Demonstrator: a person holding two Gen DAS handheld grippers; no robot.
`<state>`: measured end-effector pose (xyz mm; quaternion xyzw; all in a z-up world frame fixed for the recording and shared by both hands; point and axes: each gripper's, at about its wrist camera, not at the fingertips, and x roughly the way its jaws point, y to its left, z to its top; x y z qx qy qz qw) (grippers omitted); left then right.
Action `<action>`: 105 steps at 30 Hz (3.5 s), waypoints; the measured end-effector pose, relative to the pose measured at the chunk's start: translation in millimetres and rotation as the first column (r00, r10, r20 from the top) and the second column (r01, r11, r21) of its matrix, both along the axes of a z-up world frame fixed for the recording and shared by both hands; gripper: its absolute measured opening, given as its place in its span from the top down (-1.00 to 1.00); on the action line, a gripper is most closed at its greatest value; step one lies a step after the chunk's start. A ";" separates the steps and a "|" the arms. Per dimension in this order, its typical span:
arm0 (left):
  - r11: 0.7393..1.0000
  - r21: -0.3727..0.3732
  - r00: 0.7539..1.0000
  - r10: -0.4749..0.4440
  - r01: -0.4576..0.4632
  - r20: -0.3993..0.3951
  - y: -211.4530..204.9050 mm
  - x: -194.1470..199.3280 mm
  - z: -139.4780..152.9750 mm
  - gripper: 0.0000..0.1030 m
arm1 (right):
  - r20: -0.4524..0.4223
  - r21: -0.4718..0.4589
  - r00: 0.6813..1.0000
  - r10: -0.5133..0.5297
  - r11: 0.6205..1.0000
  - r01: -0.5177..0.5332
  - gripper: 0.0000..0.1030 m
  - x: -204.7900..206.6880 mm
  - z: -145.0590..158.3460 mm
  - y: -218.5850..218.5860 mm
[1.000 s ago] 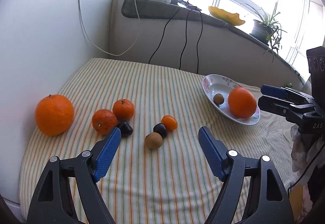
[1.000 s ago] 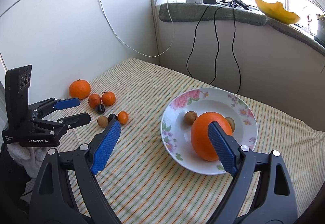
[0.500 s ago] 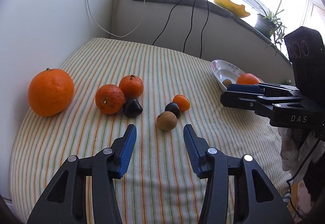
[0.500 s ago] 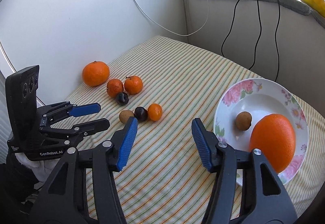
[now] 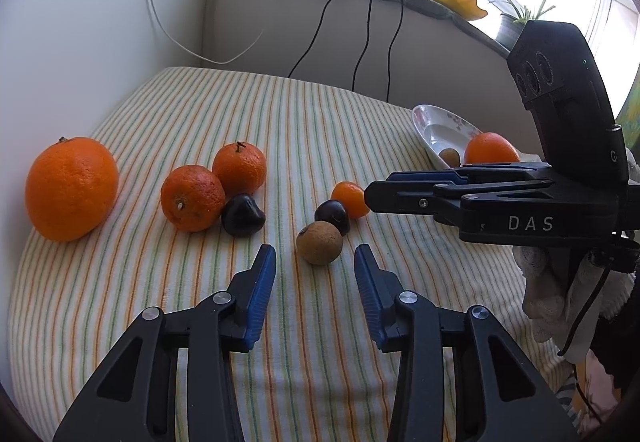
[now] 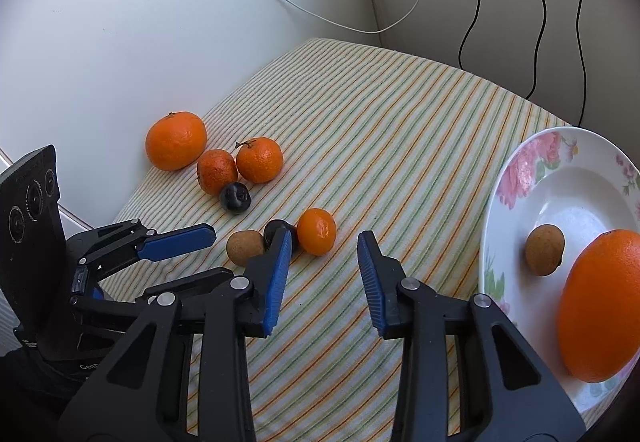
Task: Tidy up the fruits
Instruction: 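Grasp a tangerine with the right gripper while the left grasps a brown fruit, then carry the tangerine over the plate with the right gripper while the left carries the brown fruit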
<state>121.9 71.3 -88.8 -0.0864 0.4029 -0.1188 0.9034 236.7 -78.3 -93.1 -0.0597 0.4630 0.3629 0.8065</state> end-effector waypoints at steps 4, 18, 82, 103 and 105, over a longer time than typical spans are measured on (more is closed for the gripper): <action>1.000 -0.004 1.000 -0.005 0.005 -0.009 0.4 3.7 -1.3 0.31 | -0.012 -0.006 1.000 0.001 1.000 -0.001 0.34 5.5 -6.5 4.6; 1.000 -0.012 0.999 -0.013 0.013 -0.037 2.0 10.3 -5.1 0.41 | -0.050 0.013 0.999 0.018 1.000 -0.017 0.42 13.0 -17.3 11.4; 0.984 -0.067 0.986 -0.159 0.162 0.058 -86.1 52.5 35.9 0.53 | 0.155 0.087 0.955 -0.252 0.967 0.241 0.57 28.5 69.1 -143.7; 0.980 -0.023 0.979 -0.195 0.197 0.061 -113.6 72.6 34.8 0.53 | 0.138 0.066 0.950 -0.282 0.959 0.275 0.57 56.0 55.4 -151.8; 0.980 -0.014 0.978 -0.199 0.200 0.062 -116.4 73.1 34.8 0.53 | 0.135 0.066 0.949 -0.285 0.958 0.279 0.57 57.5 54.3 -151.8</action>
